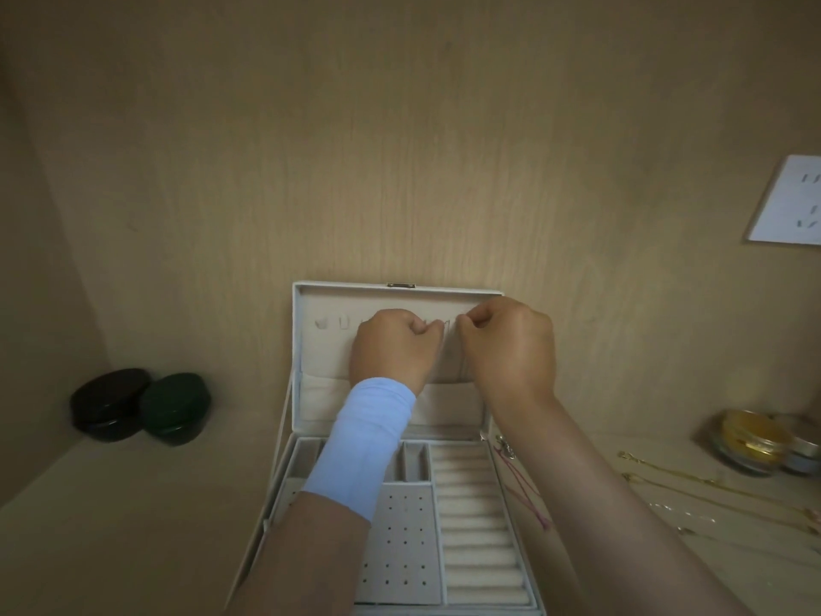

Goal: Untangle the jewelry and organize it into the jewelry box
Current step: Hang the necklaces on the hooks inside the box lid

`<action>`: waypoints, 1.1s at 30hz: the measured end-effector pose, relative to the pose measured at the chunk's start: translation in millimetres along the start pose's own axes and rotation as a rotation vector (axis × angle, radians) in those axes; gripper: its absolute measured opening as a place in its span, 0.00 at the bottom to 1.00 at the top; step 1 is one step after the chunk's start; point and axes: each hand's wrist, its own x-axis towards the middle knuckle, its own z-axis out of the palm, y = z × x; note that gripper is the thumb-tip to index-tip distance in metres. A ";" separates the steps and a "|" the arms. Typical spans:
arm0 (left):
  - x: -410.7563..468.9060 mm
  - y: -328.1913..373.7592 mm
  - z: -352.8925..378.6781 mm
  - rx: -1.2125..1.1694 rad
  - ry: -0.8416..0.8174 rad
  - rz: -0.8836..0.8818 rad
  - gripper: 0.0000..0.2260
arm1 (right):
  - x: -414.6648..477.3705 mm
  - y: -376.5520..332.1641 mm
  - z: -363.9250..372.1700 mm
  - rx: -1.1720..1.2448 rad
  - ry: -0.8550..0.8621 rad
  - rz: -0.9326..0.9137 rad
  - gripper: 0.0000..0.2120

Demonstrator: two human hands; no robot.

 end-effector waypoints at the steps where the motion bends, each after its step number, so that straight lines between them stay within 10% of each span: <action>1: -1.0 -0.6 -0.3 0.014 -0.003 0.001 0.16 | -1.6 0.8 -0.5 -0.007 -0.010 -0.010 0.05; 11: -17.8 -6.2 -18.5 -0.239 -0.416 -0.089 0.08 | -30.6 20.5 -6.3 0.156 -0.190 -0.014 0.10; 20: -27.4 8.6 -36.2 -0.144 -0.609 0.043 0.08 | -34.1 20.3 -30.7 0.481 -0.911 0.313 0.09; 26: -22.6 -1.3 -33.1 -0.085 -0.478 -0.018 0.05 | -25.4 25.6 -43.0 0.331 -0.789 0.144 0.06; 33: -38.4 6.5 -13.3 -0.357 -0.796 -0.142 0.09 | -13.4 25.8 -55.6 0.230 -0.569 -0.095 0.06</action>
